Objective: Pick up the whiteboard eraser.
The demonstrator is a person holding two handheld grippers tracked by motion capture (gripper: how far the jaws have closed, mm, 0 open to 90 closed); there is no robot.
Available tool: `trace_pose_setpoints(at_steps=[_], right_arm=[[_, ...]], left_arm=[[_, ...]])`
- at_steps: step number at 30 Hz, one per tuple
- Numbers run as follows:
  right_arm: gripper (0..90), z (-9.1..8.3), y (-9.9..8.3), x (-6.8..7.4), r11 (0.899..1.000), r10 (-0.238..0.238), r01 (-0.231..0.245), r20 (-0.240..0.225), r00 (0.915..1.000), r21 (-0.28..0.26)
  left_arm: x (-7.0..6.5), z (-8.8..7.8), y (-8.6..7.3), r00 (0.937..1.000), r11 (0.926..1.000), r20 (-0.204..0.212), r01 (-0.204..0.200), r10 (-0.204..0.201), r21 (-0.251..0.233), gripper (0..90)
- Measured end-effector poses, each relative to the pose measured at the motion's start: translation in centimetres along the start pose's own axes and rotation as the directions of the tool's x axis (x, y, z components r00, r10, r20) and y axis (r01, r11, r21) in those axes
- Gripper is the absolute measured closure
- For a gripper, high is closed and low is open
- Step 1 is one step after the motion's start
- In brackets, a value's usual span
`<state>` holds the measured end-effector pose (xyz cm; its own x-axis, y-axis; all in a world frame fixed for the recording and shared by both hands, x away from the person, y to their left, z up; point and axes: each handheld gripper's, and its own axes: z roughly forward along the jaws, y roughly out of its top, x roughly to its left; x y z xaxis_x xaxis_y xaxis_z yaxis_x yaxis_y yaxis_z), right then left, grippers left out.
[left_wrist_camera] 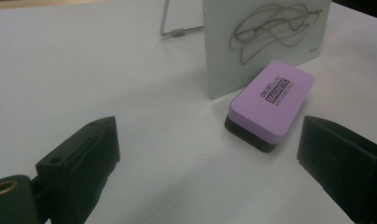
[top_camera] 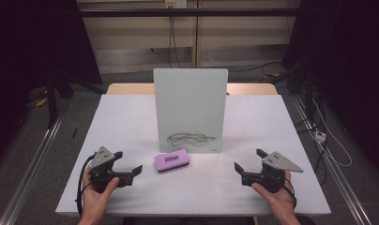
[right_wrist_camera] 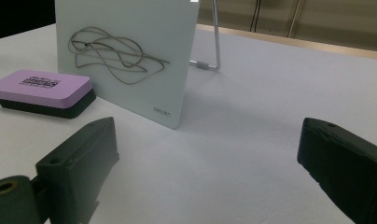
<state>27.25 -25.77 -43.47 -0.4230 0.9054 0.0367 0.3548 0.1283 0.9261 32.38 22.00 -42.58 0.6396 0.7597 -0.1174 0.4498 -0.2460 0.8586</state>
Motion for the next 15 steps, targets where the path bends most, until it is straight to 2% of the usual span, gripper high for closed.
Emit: trace_pose_setpoints(at_steps=[5, 7, 11, 13, 15], right_arm=[[4.3, 0.0, 0.0, -0.2, 1.000, 0.012, -0.012, 0.001, 0.9999, 0.001], [4.4, 0.1, 0.0, -0.2, 1.000, 0.009, -0.009, -0.003, 1.0000, 0.005], [4.4, 0.3, -0.1, -0.2, 0.999, 0.009, -0.008, -0.015, 0.9998, 0.031], [4.1, 0.2, -0.1, -0.4, 0.999, 0.020, -0.020, -0.014, 0.9997, 0.032], [4.1, 0.1, -0.1, -0.4, 0.999, 0.027, -0.026, -0.018, 0.9995, 0.029]], left_arm=[[0.0, 0.2, 0.1, 0.9999, 0.9999, 0.010, 0.009, -0.009, 0.008, 5.6], [0.1, 0.5, 0.1, 1.0000, 0.9990, -0.005, -0.008, 0.009, 0.043, 5.5], [0.5, 0.9, 0.0, 0.9999, 0.9972, -0.012, -0.003, 0.004, 0.075, 5.3], [0.5, 1.1, 0.2, 0.9998, 0.9959, -0.008, -0.017, 0.017, 0.089, 5.7], [0.4, 1.3, 0.4, 0.9995, 0.9956, 0.021, -0.025, 0.024, 0.090, 7.5]])
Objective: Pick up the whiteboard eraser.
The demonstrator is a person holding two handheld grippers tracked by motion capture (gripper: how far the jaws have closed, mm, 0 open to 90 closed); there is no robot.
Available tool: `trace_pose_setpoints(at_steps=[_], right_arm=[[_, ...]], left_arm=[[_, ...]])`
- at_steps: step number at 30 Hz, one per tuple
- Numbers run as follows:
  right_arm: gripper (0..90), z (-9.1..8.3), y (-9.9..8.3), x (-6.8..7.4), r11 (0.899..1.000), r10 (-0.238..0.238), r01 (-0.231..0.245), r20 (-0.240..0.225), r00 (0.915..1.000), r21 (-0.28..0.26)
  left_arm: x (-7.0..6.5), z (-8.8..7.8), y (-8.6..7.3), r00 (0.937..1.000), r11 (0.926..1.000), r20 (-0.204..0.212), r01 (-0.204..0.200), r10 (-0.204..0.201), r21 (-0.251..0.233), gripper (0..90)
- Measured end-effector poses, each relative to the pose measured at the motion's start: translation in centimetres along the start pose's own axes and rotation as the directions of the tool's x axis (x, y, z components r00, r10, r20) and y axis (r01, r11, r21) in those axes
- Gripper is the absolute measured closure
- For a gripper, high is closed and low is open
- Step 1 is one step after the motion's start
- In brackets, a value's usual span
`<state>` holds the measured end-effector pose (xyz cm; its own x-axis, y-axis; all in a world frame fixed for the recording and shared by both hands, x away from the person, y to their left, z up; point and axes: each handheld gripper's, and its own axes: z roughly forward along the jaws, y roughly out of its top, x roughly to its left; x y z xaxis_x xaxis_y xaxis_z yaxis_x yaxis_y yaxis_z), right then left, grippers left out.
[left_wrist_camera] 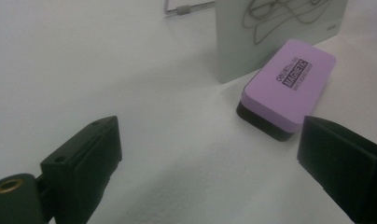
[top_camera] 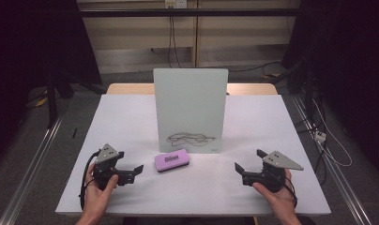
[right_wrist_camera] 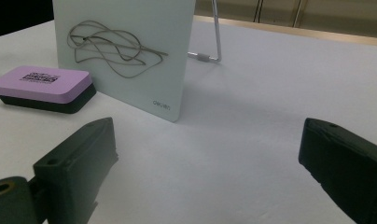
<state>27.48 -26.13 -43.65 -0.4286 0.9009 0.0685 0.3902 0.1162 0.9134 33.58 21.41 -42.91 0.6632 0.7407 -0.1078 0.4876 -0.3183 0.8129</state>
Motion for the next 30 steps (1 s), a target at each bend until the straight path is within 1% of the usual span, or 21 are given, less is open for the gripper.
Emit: trace_pose_setpoints(at_steps=[3, 6, 7, 8, 10, 11, 12, 15, 16, 17, 18, 19, 21, 22, 23, 24, 25, 27, 28, 29, 30], right_arm=[[4.1, 0.0, 0.0, 0.0, 1.000, 0.000, 0.000, -0.007, 1.0000, 0.000], [4.1, -0.1, 0.0, 0.1, 1.000, -0.001, 0.001, -0.015, 0.9999, -0.002], [4.4, 0.0, 0.1, 0.1, 1.000, 0.002, -0.002, -0.020, 0.9998, -0.005], [4.4, 0.0, 0.1, 0.0, 1.000, 0.008, -0.008, -0.033, 0.9994, -0.011], [4.3, 0.0, 0.2, 0.0, 1.000, 0.006, -0.007, -0.035, 0.9994, -0.019], [4.3, 0.0, 0.2, 0.0, 1.000, 0.006, -0.007, -0.035, 0.9994, -0.019], [4.3, 0.0, 0.2, 0.1, 1.000, 0.006, -0.007, -0.036, 0.9993, -0.021], [4.3, 0.1, 0.2, 0.0, 1.000, 0.007, -0.008, -0.043, 0.9990, -0.016], [4.3, 0.1, 0.2, 0.0, 1.000, 0.007, -0.008, -0.043, 0.9990, -0.016], [4.3, 0.1, 0.2, 0.0, 1.000, 0.006, -0.007, -0.042, 0.9991, -0.016], [4.3, 0.1, 0.2, 0.0, 1.000, 0.007, -0.007, -0.042, 0.9991, -0.015], [4.3, 0.1, 0.2, 0.0, 1.000, 0.006, -0.007, -0.044, 0.9990, -0.012], [4.4, 0.1, 0.2, 0.0, 1.000, 0.010, -0.010, -0.046, 0.9989, -0.012], [4.4, 0.1, 0.2, 0.0, 1.000, 0.010, -0.010, -0.046, 0.9989, -0.012], [4.5, 0.1, 0.2, 0.1, 1.000, 0.007, -0.007, -0.044, 0.9990, -0.011], [5.1, 0.1, 0.2, 0.1, 1.000, 0.001, -0.001, -0.044, 0.9990, -0.012], [6.2, 0.0, 0.2, 0.1, 1.000, 0.005, -0.005, -0.050, 0.9987, -0.012], [5.8, 0.1, 0.2, 0.1, 1.000, 0.005, -0.006, -0.048, 0.9988, -0.010], [5.2, 0.1, 0.2, 0.1, 1.000, 0.005, -0.005, -0.045, 0.9990, -0.006], [5.0, 0.1, 0.2, 0.1, 1.000, 0.011, -0.011, -0.046, 0.9989, -0.005], [5.0, 0.1, 0.2, 0.1, 1.000, 0.011, -0.011, -0.046, 0.9989, -0.005]], left_arm=[[-0.2, 0.0, 0.2, 0.9999, 0.9999, 0.012, -0.008, 0.008, 0.012, 7.5], [-0.2, 0.0, 0.5, 0.9987, 0.9995, 0.041, -0.029, 0.029, 0.008, 8.1], [-0.2, 0.0, 0.5, 0.9985, 0.9993, 0.040, -0.037, 0.036, 0.003, 8.1], [-0.2, 0.0, 0.6, 0.9984, 0.9995, 0.047, -0.030, 0.030, 0.001, 8.3], [-0.2, 0.1, 0.8, 0.9974, 0.9994, 0.064, -0.034, 0.034, 0.000, 8.6], [-0.3, 0.1, 0.9, 0.9973, 0.9990, 0.058, -0.045, 0.045, 0.007, 8.6], [-0.4, 0.2, 1.0, 0.9969, 0.9987, 0.064, -0.048, 0.046, 0.016, 8.6], [-0.7, 0.5, 1.3, 0.9910, 0.9956, 0.108, -0.084, 0.079, 0.042, 8.6], [-0.9, 0.7, 1.5, 0.9892, 0.9943, 0.115, -0.097, 0.091, 0.046, 8.6], [-1.1, 0.8, 1.6, 0.9889, 0.9940, 0.116, -0.098, 0.092, 0.048, 8.5], [-1.2, 0.9, 1.8, 0.9877, 0.9917, 0.114, -0.115, 0.107, 0.059, 8.4], [-1.4, 1.0, 2.0, 0.9871, 0.9913, 0.115, -0.119, 0.111, 0.058, 8.3], [-1.7, 1.1, 2.3, 0.9828, 0.9878, 0.132, -0.139, 0.129, 0.069, 7.8], [-1.9, 1.2, 2.5, 0.9820, 0.9864, 0.130, -0.148, 0.137, 0.072, 7.8], [-2.0, 1.3, 2.6, 0.9799, 0.9851, 0.141, -0.152, 0.140, 0.079, 8.1], [-2.1, 1.4, 2.8, 0.9767, 0.9823, 0.152, -0.166, 0.152, 0.086, 9.2], [-2.3, 1.4, 3.0, 0.9761, 0.9816, 0.151, -0.170, 0.156, 0.086, 9.0], [-2.5, 1.5, 3.5, 0.9728, 0.9796, 0.165, -0.179, 0.163, 0.091, 8.8], [-2.6, 1.6, 3.7, 0.9719, 0.9799, 0.168, -0.181, 0.165, 0.085, 8.4], [-2.6, 1.7, 3.9, 0.9733, 0.9802, 0.159, -0.180, 0.165, 0.083, 6.7], [-2.6, 1.7, 4.2, 0.9712, 0.9790, 0.168, -0.185, 0.169, 0.085, 6.7]])
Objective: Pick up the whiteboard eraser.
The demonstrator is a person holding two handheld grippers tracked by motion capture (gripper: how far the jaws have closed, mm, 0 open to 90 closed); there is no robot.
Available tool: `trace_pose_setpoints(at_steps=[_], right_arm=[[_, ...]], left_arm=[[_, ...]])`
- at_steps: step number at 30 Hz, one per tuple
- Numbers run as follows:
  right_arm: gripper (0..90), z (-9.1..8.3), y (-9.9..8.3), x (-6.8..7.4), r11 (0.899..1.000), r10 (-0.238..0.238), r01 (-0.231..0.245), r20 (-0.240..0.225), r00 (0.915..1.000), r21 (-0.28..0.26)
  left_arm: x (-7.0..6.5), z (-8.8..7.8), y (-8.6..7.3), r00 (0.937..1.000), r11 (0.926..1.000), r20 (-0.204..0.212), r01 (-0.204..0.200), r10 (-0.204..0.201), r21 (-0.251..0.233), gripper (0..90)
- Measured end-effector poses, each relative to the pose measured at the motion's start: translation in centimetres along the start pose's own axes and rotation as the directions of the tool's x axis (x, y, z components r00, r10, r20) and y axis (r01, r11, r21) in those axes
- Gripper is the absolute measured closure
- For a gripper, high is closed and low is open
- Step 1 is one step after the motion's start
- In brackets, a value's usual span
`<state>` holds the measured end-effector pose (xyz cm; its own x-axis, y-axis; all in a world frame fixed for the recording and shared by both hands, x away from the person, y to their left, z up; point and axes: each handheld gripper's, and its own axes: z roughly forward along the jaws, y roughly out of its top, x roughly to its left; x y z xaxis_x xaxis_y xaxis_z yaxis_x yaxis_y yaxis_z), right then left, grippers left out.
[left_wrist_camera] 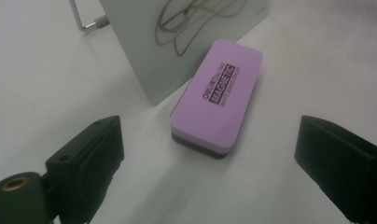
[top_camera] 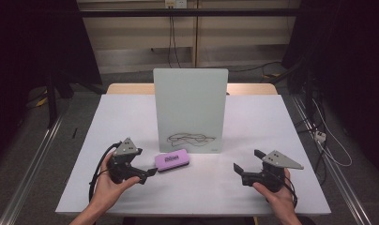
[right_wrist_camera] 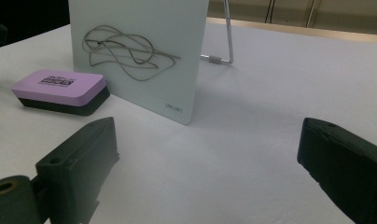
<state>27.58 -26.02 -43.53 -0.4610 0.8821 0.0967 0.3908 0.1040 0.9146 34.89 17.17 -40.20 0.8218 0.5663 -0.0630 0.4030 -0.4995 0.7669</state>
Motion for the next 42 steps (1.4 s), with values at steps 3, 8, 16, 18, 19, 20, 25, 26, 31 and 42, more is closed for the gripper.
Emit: trace_pose_setpoints(at_steps=[3, 8, 16, 18, 19, 20, 25, 26, 31, 42], right_arm=[[5.5, 0.0, 0.0, 0.0, 1.000, 0.004, -0.004, -0.008, 1.0000, 0.000], [4.7, 0.0, 0.0, 0.0, 1.000, 0.000, 0.000, -0.015, 0.9999, 0.005], [3.6, 0.1, -0.1, 0.2, 0.999, 0.002, -0.001, -0.028, 0.9996, 0.034], [3.6, 0.1, -0.1, 0.2, 1.000, 0.000, 0.001, -0.026, 0.9997, 0.027], [3.6, 0.1, -0.1, 0.2, 1.000, 0.000, 0.001, -0.027, 0.9996, 0.029], [3.6, 0.2, -0.1, 0.1, 1.000, -0.001, 0.002, -0.026, 0.9997, 0.031], [3.6, 0.2, -0.1, 0.2, 0.999, 0.001, 0.000, -0.030, 0.9996, 0.032], [3.6, 0.2, -0.1, 0.2, 1.000, 0.000, 0.001, -0.030, 0.9995, 0.030], [3.6, 0.2, -0.1, 0.2, 1.000, 0.002, -0.001, -0.031, 0.9995, 0.027], [3.6, 0.2, -0.1, 0.2, 1.000, -0.001, 0.002, -0.033, 0.9995, 0.030]], left_arm=[[0.1, 0.2, 0.9, 0.9999, 1.0000, 0.017, -0.001, 0.001, 0.000, 6.3], [-0.3, 0.7, 2.1, 0.9995, 0.9992, 0.012, -0.028, 0.028, 0.029, 6.7], [-0.8, 2.3, 3.3, 0.9960, 0.9941, 0.062, -0.070, 0.065, 0.083, 8.8], [-1.0, 2.6, 3.6, 0.9951, 0.9939, 0.077, -0.068, 0.062, 0.087, 9.2], [-1.0, 2.8, 3.8, 0.9940, 0.9932, 0.091, -0.070, 0.061, 0.094, 8.2], [-1.0, 2.9, 4.0, 0.9942, 0.9913, 0.079, -0.082, 0.074, 0.103, 8.1], [-1.3, 3.4, 5.0, 0.9916, 0.9847, 0.089, -0.106, 0.094, 0.139, 9.1], [-1.3, 3.5, 5.2, 0.9894, 0.9813, 0.098, -0.121, 0.107, 0.149, 9.6], [-1.4, 4.5, 6.0, 0.9825, 0.9738, 0.148, -0.139, 0.113, 0.180, 9.5], [-1.7, 6.7, 7.4, 0.9659, 0.9304, 0.163, -0.240, 0.201, 0.277, 11.9]])
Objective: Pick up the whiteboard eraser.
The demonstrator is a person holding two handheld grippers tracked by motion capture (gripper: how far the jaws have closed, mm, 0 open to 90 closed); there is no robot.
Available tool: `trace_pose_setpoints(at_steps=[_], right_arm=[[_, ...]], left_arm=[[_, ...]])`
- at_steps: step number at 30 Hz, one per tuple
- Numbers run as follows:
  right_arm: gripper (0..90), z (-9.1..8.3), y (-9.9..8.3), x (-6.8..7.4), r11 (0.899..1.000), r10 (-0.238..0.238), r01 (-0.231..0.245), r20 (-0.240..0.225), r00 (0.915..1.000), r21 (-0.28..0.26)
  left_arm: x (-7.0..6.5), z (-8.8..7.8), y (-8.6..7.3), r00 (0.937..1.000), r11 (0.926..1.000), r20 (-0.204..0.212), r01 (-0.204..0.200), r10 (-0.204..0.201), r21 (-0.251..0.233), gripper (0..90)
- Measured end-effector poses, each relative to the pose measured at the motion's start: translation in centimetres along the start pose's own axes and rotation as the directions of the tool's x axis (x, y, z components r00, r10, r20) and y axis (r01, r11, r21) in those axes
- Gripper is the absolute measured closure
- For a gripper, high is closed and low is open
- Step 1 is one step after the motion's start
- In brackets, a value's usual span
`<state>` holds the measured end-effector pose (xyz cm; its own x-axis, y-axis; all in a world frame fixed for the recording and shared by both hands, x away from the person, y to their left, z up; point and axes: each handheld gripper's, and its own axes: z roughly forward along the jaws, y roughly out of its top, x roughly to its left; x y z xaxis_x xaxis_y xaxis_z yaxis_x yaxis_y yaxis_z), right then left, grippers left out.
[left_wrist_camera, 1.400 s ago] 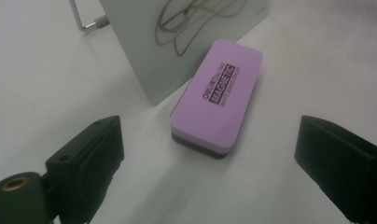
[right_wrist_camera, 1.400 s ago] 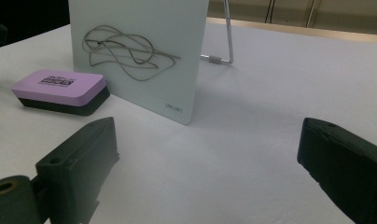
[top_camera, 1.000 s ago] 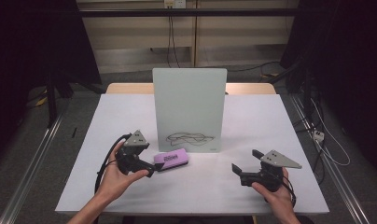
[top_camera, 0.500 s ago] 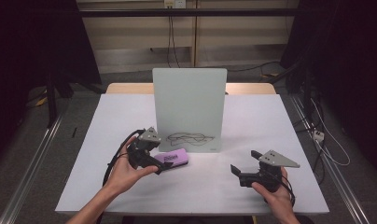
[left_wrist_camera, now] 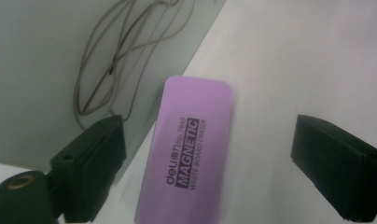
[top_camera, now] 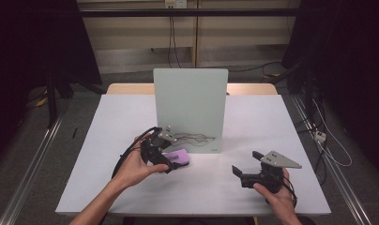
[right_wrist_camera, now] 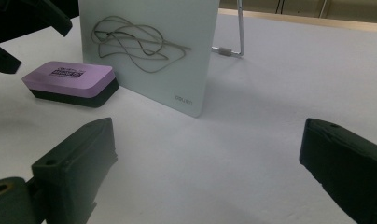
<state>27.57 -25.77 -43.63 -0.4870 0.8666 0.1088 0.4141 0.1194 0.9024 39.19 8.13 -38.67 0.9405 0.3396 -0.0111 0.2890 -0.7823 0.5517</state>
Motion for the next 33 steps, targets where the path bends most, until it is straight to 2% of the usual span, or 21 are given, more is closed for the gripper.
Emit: trace_pose_setpoints(at_steps=[1, 3, 6, 10, 12, 14, 17, 19, 20, 24, 26, 27, 29, 33], right_arm=[[3.6, 0.0, 0.0, 0.0, 1.000, 0.000, 0.000, -0.001, 1.0000, 0.000], [3.6, 0.0, 0.0, 0.0, 1.000, -0.002, 0.002, -0.006, 1.0000, 0.000], [3.6, 0.0, 0.0, 0.1, 1.000, -0.005, 0.005, -0.007, 1.0000, 0.000], [3.6, 0.0, 0.0, 0.1, 1.000, -0.004, 0.004, -0.010, 0.9999, 0.001], [3.6, 0.0, 0.0, 0.1, 1.000, -0.008, 0.008, -0.012, 0.9999, 0.002], [3.6, 0.1, 0.0, 0.1, 1.000, -0.006, 0.006, -0.010, 0.9999, 0.003], [3.6, 0.1, 0.0, 0.1, 1.000, -0.010, 0.010, -0.009, 0.9999, 0.006], [3.6, 0.1, 0.0, 0.1, 1.000, -0.011, 0.011, -0.005, 0.9999, 0.008], [3.6, 0.1, 0.0, 0.1, 1.000, -0.010, 0.010, -0.004, 0.9999, 0.009], [3.6, 0.1, 0.0, 0.1, 1.000, -0.012, 0.012, -0.003, 0.9999, 0.011], [3.6, 0.1, 0.0, 0.2, 1.000, -0.012, 0.012, -0.006, 0.9999, 0.009], [3.6, 0.1, 0.0, 0.1, 1.000, -0.014, 0.014, -0.006, 0.9999, 0.010], [3.6, 0.1, 0.0, 0.1, 1.000, -0.013, 0.013, -0.005, 0.9999, 0.011], [3.6, 0.2, 0.0, 0.1, 1.000, -0.015, 0.015, 0.005, 0.9999, 0.015]], left_arm=[[0.2, 0.1, 0.1, 0.9999, 0.9998, 0.008, 0.010, -0.010, 0.020, 10.6], [0.2, 0.3, 0.3, 0.9999, 0.9988, 0.006, -0.012, 0.012, 0.048, 10.7], [0.2, 0.6, 0.2, 0.9997, 0.9974, 0.014, -0.022, 0.021, 0.068, 14.6], [0.1, 0.3, 0.0, 0.9990, 0.9968, 0.021, -0.042, 0.040, 0.069, 17.6], [0.3, 0.6, -0.2, 0.9991, 0.9969, 0.029, -0.033, 0.031, 0.072, 18.8], [0.3, 1.1, -0.3, 0.9981, 0.9943, 0.033, -0.054, 0.051, 0.092, 19.9], [0.1, 1.6, -0.3, 0.9977, 0.9907, 0.036, -0.062, 0.058, 0.121, 20.9], [0.0, 1.7, -0.2, 0.9964, 0.9891, 0.042, -0.078, 0.073, 0.125, 21.4], [0.0, 1.8, -0.2, 0.9969, 0.9907, 0.036, -0.073, 0.070, 0.115, 22.5], [0.1, 2.4, -0.2, 0.9965, 0.9858, 0.036, -0.080, 0.076, 0.148, 23.5], [0.4, 2.3, -0.3, 0.9971, 0.9884, 0.034, -0.072, 0.068, 0.134, 26.8], [0.6, 2.3, -0.3, 0.9976, 0.9903, 0.039, -0.062, 0.057, 0.124, 31.3], [0.9, 2.3, -0.3, 0.9972, 0.9900, 0.049, -0.063, 0.057, 0.126, 31.4], [0.9, 2.3, -0.2, 0.9978, 0.9901, 0.041, -0.056, 0.051, 0.129, 31.1]])
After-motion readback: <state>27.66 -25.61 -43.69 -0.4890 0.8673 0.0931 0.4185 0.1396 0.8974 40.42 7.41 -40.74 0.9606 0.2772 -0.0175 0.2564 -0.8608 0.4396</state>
